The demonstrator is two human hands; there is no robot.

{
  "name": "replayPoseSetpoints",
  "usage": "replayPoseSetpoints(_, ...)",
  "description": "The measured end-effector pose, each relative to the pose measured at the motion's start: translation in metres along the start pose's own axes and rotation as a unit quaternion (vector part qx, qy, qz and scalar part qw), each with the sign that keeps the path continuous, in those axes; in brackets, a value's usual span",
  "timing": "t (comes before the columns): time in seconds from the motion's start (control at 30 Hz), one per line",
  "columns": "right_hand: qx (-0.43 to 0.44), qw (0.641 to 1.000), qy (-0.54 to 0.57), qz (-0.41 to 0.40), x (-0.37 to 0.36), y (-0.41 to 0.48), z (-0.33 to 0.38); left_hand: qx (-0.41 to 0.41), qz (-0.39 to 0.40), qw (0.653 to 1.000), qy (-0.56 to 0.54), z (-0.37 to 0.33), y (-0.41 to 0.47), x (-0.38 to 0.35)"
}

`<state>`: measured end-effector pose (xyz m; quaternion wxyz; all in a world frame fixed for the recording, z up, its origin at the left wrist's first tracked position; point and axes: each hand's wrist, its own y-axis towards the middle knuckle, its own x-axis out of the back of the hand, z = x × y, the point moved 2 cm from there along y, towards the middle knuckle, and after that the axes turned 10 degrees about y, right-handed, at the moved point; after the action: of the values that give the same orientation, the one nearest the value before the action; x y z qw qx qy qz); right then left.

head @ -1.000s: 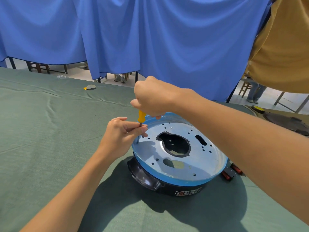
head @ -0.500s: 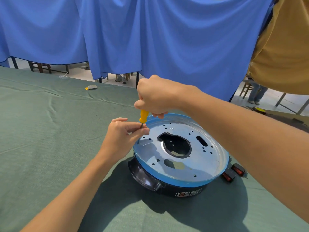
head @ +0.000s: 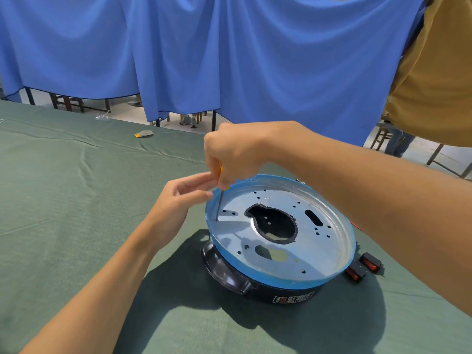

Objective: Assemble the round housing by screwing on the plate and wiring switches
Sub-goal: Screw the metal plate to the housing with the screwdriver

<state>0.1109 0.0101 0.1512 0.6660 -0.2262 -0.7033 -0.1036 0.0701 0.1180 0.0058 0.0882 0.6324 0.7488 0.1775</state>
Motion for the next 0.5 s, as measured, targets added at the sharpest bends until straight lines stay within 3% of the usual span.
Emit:
replayPoseSetpoints(0.17, -0.003, 1.000, -0.002, 0.015, -0.004, 0.003, -0.001, 0.117, -0.133, 0.984, -0.028, 0.018, 0.009, 0.004)
replayPoseSetpoints(0.37, -0.052, 0.996, 0.029, 0.061, -0.006, 0.007, 0.006, 0.172, -0.070, 0.983, -0.004, 0.023, 0.005, -0.020)
replayPoseSetpoints(0.5, -0.074, 0.991, 0.060, 0.096, -0.002, 0.007, 0.010, 0.175, -0.074, 0.982, -0.002, 0.022, 0.002, -0.026)
